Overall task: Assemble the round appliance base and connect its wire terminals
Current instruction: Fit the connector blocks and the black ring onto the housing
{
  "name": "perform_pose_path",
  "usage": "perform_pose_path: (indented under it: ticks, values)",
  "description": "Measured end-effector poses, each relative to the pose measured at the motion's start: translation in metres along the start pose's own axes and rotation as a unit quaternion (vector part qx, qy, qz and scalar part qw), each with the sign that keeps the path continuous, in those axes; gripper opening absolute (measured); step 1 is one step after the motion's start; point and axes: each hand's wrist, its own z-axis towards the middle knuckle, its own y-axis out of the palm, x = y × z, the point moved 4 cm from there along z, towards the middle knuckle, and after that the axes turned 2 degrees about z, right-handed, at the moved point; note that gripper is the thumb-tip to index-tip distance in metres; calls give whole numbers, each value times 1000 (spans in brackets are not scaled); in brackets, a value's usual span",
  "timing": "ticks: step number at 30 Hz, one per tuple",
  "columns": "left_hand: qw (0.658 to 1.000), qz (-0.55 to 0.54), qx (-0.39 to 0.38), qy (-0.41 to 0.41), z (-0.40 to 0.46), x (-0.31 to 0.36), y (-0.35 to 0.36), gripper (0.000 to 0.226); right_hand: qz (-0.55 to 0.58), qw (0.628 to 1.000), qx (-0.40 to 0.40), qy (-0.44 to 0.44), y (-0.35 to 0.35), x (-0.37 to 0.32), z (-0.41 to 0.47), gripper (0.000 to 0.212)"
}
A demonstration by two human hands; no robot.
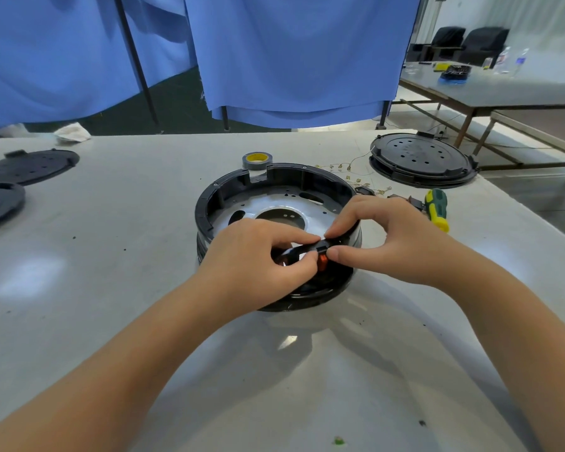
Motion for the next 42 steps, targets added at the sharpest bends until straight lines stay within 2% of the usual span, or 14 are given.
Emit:
perform_pose_path:
  ticks: [8,16,18,20,22,23,27,31,33,35,38,42]
  values:
    - [1000,-8,20,-2,0,1,2,32,13,1000,17,1,0,0,-1,10]
    - [999,-4,11,37,1,2,-1,26,28,999,13,9,-3,6,2,8]
    - [999,-10,9,29,0,0,-2,28,74,996,53,17,-9,10,3,5]
    - [1000,-7,9,20,-1,-2,-1,25,84,985,144,45,-20,21,7,11]
    - [1000,0,14,15,-1,-4,0,24,2,972,217,95,-34,37,12,13]
    - [1000,4,16,12,-2,-4,0,25,-54,965,223,129,-39,46,15,15]
    - [1000,11,10,0,-1,-4,0,28,-262,924,102,259,-47,87,35,41]
    - [1000,7,5,-5,-2,-3,-1,28,-418,867,15,271,-38,113,50,30]
    - [1000,3,6,-3,-3,-2,-1,28,-443,852,0,278,-37,122,51,26]
    - [1000,2,11,-2,-3,-2,-1,29,-450,850,28,274,-40,126,51,24]
    - [1000,2,16,2,-2,-1,0,29,-432,859,86,261,-43,124,50,22]
    - [1000,7,27,6,-2,-1,0,28,-397,879,114,239,-40,114,43,26]
